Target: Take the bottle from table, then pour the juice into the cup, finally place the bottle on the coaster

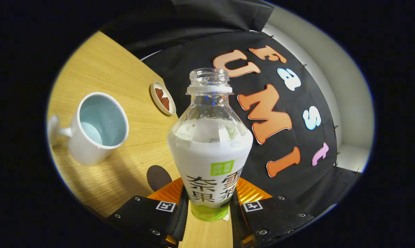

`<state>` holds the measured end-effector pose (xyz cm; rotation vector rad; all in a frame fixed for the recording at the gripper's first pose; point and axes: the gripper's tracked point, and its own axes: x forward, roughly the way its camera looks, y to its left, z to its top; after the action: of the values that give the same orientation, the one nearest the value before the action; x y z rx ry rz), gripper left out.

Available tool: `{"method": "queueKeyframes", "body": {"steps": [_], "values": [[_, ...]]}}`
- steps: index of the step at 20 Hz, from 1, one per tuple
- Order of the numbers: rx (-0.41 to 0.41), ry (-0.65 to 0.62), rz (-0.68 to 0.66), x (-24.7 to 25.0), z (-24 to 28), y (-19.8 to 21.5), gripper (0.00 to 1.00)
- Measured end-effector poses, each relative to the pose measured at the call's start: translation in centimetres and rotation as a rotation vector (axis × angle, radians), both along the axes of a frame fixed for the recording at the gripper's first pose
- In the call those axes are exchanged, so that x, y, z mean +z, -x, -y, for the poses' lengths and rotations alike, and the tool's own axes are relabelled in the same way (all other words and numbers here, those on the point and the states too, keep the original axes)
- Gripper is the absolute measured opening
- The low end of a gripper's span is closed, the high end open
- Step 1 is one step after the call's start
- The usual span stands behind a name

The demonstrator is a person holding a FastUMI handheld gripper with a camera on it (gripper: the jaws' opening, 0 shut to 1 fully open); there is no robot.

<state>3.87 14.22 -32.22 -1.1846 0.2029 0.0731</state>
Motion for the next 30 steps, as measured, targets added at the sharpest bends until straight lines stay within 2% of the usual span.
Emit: {"method": "queueKeyframes", "body": {"steps": [9,23,30], "values": [[0.073,0.254,0.063,0.1,-1.0,-0.1,0.56],[0.123,0.471,0.136,0.6,-1.6,-0.2,0.56],[0.132,0.501,0.128,0.4,-1.1,-0.7,0.55]]}}
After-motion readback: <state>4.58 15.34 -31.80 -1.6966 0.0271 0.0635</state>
